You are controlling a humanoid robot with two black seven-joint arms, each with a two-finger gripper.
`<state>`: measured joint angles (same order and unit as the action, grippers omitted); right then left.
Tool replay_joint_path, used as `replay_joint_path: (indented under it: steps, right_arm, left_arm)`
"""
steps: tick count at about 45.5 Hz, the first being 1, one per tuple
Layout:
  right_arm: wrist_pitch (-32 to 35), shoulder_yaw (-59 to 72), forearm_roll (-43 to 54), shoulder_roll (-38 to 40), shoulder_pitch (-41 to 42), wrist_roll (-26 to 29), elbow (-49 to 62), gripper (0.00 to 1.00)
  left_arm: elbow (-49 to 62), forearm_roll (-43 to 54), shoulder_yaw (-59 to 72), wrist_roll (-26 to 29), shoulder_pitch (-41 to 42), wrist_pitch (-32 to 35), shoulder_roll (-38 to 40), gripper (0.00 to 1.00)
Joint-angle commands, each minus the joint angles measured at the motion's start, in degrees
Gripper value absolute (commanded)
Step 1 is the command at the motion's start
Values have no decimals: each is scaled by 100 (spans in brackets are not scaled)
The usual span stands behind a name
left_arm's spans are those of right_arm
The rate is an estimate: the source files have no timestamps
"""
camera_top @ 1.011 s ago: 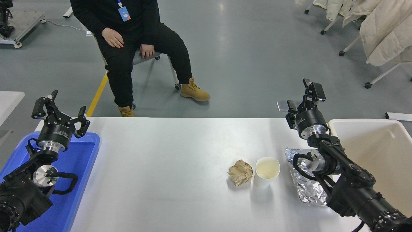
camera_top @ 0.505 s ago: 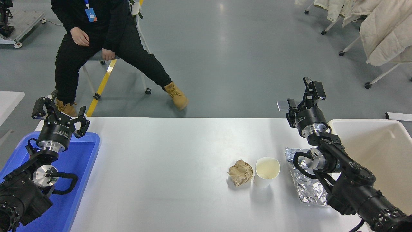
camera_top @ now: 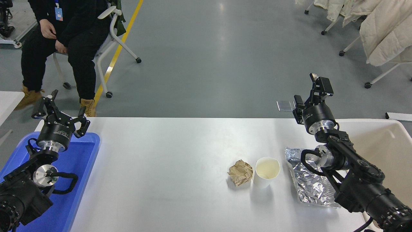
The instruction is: Clean the table surface
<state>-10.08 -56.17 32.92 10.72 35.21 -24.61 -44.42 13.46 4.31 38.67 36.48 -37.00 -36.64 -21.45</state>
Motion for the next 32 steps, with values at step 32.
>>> replay_joint_path:
  steps: [32]
  right_arm:
    - [410, 4119, 196, 2309, 951, 53, -1471, 100]
  left_arm:
    - [-1, 0, 0, 0, 0, -1, 0, 100]
